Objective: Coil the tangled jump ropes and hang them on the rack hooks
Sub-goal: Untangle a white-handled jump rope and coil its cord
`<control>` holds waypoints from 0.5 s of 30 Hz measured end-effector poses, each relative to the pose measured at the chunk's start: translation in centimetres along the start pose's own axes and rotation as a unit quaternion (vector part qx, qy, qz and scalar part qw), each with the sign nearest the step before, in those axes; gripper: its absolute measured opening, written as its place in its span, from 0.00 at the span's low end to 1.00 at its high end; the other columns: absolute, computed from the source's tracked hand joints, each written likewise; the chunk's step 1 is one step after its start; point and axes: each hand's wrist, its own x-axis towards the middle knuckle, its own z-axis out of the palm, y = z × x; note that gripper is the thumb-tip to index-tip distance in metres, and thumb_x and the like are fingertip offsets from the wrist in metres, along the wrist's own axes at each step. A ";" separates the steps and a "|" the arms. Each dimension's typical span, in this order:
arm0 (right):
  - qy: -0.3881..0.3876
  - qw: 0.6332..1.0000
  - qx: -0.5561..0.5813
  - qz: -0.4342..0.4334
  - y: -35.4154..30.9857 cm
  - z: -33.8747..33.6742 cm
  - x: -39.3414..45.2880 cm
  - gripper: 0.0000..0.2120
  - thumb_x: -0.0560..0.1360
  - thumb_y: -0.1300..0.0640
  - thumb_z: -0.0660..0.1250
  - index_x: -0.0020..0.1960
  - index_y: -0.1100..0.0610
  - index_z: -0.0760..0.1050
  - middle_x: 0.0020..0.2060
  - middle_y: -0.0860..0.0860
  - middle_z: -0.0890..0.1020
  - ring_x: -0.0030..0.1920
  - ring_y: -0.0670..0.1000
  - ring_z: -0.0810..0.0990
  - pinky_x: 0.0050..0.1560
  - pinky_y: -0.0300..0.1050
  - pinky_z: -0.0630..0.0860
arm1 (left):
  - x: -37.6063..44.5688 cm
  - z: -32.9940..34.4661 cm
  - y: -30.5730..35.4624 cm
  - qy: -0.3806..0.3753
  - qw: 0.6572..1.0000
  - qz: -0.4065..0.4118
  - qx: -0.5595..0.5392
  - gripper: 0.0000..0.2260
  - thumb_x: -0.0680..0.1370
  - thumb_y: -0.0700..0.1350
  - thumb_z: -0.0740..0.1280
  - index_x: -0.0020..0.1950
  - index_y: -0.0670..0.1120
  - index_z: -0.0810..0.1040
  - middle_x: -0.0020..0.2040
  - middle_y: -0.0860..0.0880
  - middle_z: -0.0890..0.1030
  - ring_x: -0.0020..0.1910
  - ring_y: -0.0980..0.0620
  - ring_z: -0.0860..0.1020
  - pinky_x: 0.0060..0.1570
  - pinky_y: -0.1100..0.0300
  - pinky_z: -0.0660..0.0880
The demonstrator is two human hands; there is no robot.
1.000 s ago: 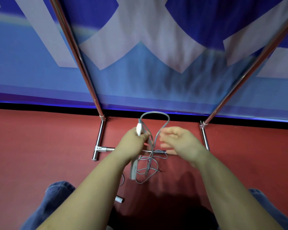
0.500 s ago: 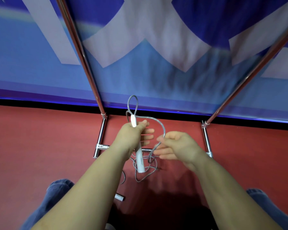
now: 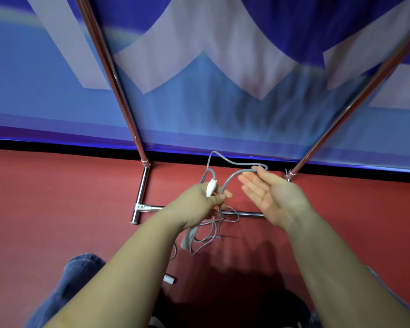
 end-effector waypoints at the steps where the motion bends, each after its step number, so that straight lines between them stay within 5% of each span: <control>1: -0.010 0.998 -0.054 -0.006 0.1 0.0 0.0 0.03 0.79 0.61 0.62 0.50 0.60 0.74 0.42 0.56 0.83 0.38 0.50 0.84 0.36 0.42 0.81 | 0.0 0.0 0.0 0.010 1.000 0.000 -0.017 0.09 0.81 0.38 0.60 0.45 0.47 0.77 0.38 0.47 0.76 0.37 0.46 0.77 0.32 0.68 0.73; 3: -0.033 0.962 -0.270 -0.033 0.8 -0.2 0.1 0.09 0.76 0.66 0.64 0.56 0.60 0.74 0.46 0.56 0.81 0.44 0.52 0.81 0.41 0.41 0.77 | 0.1 -0.2 0.2 0.044 0.997 -0.005 -0.061 0.09 0.82 0.38 0.59 0.46 0.46 0.76 0.37 0.47 0.76 0.31 0.50 0.78 0.29 0.66 0.74; 5: -0.079 0.863 -0.496 -0.054 2.0 -0.5 0.2 0.16 0.74 0.69 0.65 0.61 0.62 0.74 0.47 0.55 0.79 0.47 0.50 0.77 0.45 0.39 0.74 | 0.2 -0.4 0.4 0.080 0.990 -0.012 -0.115 0.09 0.82 0.38 0.58 0.46 0.45 0.76 0.37 0.48 0.77 0.27 0.53 0.78 0.31 0.62 0.77; 8: -0.137 0.782 -0.607 -0.039 3.4 -0.7 0.1 0.12 0.73 0.67 0.68 0.55 0.58 0.76 0.41 0.51 0.78 0.46 0.50 0.77 0.51 0.40 0.74 | 0.2 -0.8 0.7 0.103 0.975 -0.023 -0.195 0.10 0.82 0.40 0.58 0.46 0.46 0.77 0.40 0.48 0.79 0.29 0.50 0.81 0.34 0.59 0.79; 12: -0.101 0.776 -0.611 -0.120 3.5 -0.7 0.5 0.07 0.74 0.63 0.68 0.38 0.55 0.75 0.31 0.52 0.79 0.34 0.49 0.78 0.42 0.43 0.75 | 0.2 -1.0 1.2 0.099 0.953 -0.040 -0.282 0.10 0.83 0.41 0.58 0.47 0.45 0.78 0.39 0.48 0.80 0.28 0.52 0.82 0.31 0.61 0.79; 15: -0.075 0.847 -0.518 -0.094 3.1 -0.1 0.2 0.08 0.77 0.62 0.66 0.38 0.59 0.74 0.31 0.53 0.79 0.32 0.47 0.80 0.35 0.37 0.74 | 0.4 -1.3 1.4 0.090 0.944 -0.033 -0.317 0.11 0.83 0.43 0.57 0.48 0.46 0.77 0.38 0.49 0.83 0.33 0.53 0.82 0.37 0.60 0.79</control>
